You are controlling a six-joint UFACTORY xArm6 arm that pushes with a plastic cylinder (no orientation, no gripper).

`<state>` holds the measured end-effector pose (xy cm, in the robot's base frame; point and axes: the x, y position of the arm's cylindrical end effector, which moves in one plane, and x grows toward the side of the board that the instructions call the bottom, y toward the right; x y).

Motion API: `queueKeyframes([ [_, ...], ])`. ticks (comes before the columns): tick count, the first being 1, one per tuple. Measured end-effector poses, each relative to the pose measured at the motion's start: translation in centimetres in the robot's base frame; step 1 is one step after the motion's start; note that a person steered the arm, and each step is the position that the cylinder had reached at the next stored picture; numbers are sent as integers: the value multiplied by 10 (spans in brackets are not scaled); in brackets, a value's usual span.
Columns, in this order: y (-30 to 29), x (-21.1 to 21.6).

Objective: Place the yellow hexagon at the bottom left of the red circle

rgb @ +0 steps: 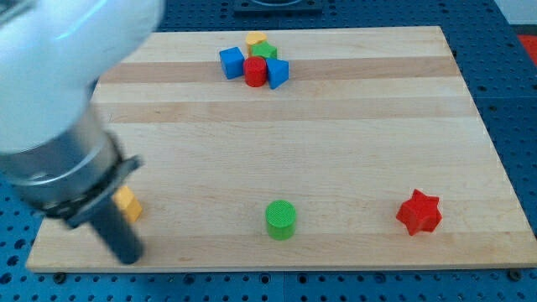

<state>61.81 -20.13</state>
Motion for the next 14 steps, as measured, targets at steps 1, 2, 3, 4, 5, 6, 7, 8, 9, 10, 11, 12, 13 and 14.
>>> queueKeyframes([
  [1,-42,0],
  [2,-88,-11],
  [3,-85,-13],
  [4,-44,-19],
  [5,-17,-49],
  [6,25,-77],
  [7,57,-113],
  [8,74,-155],
  [9,104,-185],
  [10,145,-216],
  [11,172,-248],
  [12,188,-264],
  [13,184,-235],
  [14,165,-235],
])
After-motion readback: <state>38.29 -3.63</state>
